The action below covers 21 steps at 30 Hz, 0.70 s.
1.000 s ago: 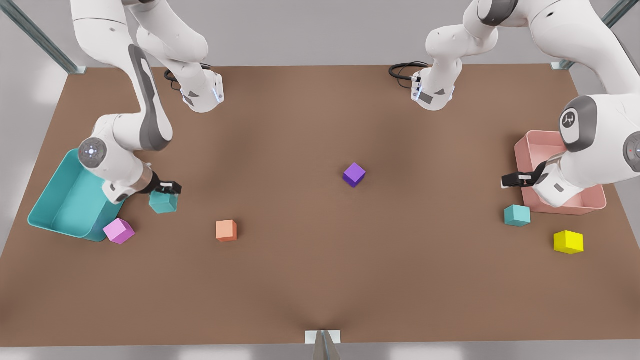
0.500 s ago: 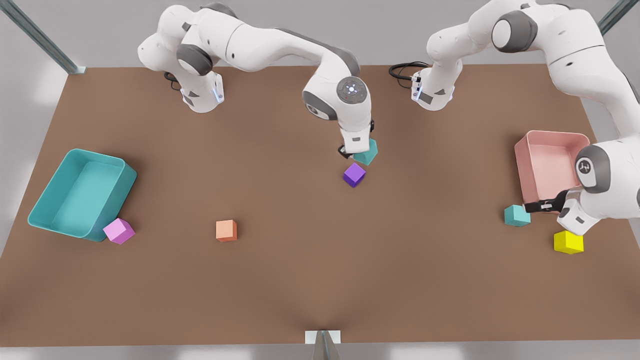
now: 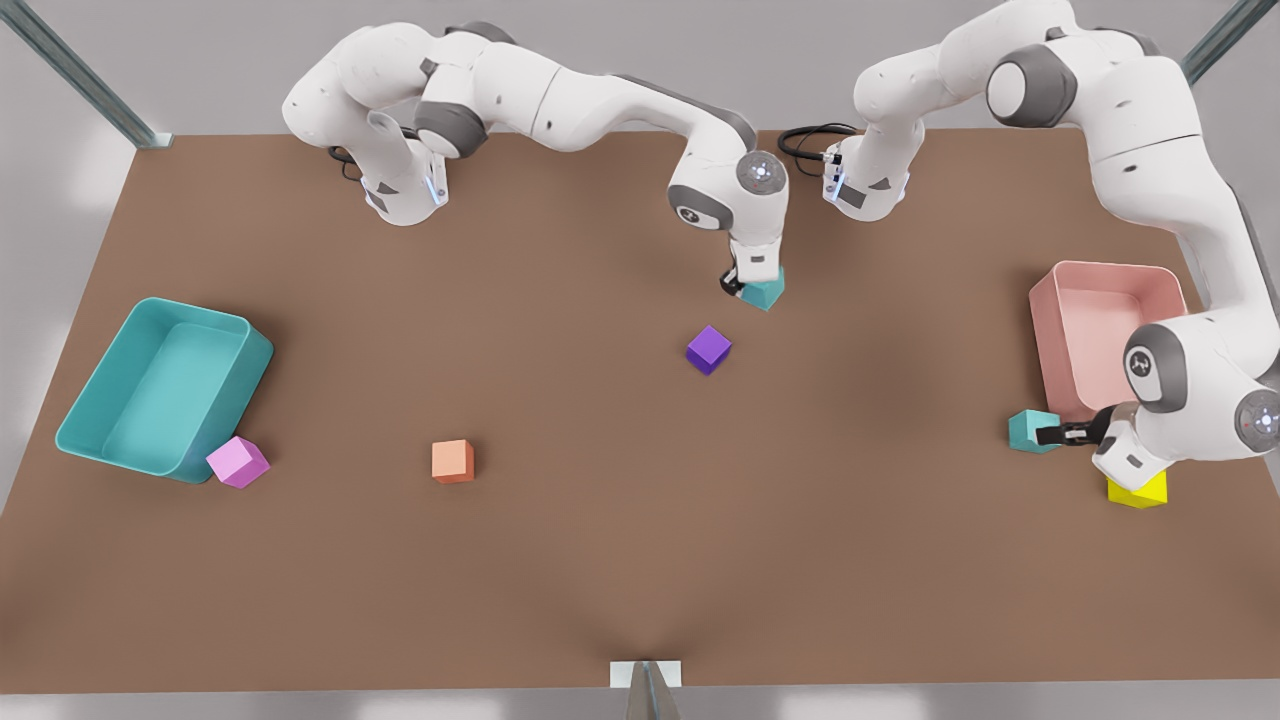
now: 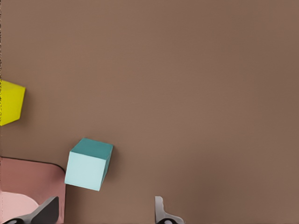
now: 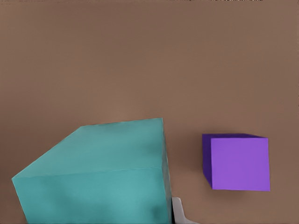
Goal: Stack the two blue cubes on top of each other
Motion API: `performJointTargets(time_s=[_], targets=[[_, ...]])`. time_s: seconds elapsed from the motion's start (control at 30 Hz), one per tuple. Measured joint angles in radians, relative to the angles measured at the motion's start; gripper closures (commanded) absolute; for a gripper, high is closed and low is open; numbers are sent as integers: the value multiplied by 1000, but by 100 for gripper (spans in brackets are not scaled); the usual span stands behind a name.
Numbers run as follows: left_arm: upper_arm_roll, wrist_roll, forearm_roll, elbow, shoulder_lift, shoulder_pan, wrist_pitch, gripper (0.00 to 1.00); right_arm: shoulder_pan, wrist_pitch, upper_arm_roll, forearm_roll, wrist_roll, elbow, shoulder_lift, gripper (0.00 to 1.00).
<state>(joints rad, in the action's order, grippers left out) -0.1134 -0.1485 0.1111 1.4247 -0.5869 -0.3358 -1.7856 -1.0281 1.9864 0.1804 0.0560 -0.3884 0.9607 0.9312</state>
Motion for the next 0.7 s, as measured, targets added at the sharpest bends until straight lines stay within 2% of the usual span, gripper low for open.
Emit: performJointTargets(time_s=[0.1, 0.2, 0.27, 0.6, 0.63, 0.67, 0.7], targets=[[-12, -23, 26, 52, 6, -5, -54, 0, 88, 25, -9, -3, -19, -55, 16, 64], [-24, -40, 36, 269, 98, -53, -135, 0, 148, 46, -19, -6, -29, -91, 65, 65], [-25, -51, 44, 356, 121, -84, -205, 0, 160, 62, -35, -6, -34, -101, 96, 65], [-23, -90, 62, 395, 58, -132, -384, 0, 175, 146, -118, -7, -47, -103, 183, 63], [-23, -93, 69, 396, 46, -138, -400, 0, 177, 151, -121, -6, -47, -103, 186, 57], [-23, -95, 75, 398, 36, -142, -416, 0, 178, 154, -122, -1, -51, -103, 188, 39], [-23, -98, 79, 401, 31, -144, -430, 0, 178, 159, -120, 6, -57, -101, 191, 34]])
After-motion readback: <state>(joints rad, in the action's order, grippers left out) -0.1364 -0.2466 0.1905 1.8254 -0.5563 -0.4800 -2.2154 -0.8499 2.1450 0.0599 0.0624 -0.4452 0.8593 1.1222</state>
